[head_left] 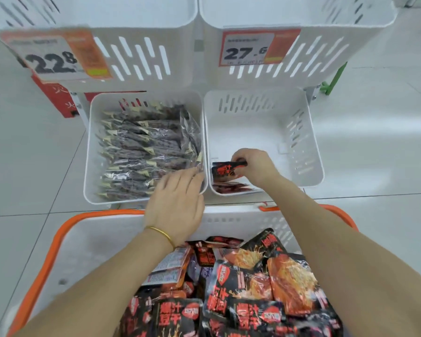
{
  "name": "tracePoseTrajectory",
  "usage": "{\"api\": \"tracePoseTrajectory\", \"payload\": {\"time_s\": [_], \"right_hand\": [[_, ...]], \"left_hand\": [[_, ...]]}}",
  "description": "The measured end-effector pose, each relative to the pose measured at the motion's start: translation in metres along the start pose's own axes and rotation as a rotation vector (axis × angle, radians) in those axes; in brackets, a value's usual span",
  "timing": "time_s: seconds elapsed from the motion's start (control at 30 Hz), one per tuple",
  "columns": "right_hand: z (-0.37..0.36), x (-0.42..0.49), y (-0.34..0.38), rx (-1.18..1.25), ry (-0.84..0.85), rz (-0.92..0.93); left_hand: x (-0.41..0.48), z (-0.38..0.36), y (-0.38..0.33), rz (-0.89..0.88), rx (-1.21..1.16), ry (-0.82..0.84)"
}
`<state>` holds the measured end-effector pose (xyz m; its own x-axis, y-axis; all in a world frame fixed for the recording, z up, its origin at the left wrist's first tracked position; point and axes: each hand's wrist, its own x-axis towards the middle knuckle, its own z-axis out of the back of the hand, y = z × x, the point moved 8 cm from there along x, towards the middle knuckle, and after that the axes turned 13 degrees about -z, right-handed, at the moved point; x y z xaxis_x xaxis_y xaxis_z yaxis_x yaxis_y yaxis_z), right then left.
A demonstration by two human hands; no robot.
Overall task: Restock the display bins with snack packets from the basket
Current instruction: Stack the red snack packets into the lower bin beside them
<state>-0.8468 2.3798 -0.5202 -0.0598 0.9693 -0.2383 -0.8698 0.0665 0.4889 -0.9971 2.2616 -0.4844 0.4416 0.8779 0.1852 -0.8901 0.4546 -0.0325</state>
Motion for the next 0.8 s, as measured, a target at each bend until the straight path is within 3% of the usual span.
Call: {"api": "tracePoseTrajectory", "payload": {"time_s": [0.13, 0.23, 0.3, 0.4, 0.57, 0.67, 0.8], "right_hand": [[-0.035, 0.001, -0.004, 0.001, 0.372, -0.078], [-0.035, -0.008, 0.003, 0.003, 0.472, -0.143], [-0.022, -0.016, 0.005, 0.043, 0.42, -0.149], [0.013, -0.045, 0.004, 0.322, 0.277, -0.125], [0.071, -0.145, -0.014, 0.589, 0.049, -0.06], [0.06, -0.196, -0.051, 0.408, -0.022, -0.149], [0.007, -0.203, -0.089, -0.246, 0.162, -0.284]], "left_hand": [[0.0, -0.003, 0.001, 0.011, 0.023, 0.034], [0.0, -0.005, 0.003, 0.025, 0.026, 0.056], [0.0, -0.006, 0.003, 0.025, 0.026, 0.074], [0.0, -0.007, 0.004, 0.017, 0.024, 0.091], [0.0, -0.004, 0.002, 0.016, 0.025, 0.119], [-0.001, -0.004, 0.003, 0.058, 0.033, 0.159], [-0.001, 0.014, -0.01, 0.102, 0.034, 0.116]]}}
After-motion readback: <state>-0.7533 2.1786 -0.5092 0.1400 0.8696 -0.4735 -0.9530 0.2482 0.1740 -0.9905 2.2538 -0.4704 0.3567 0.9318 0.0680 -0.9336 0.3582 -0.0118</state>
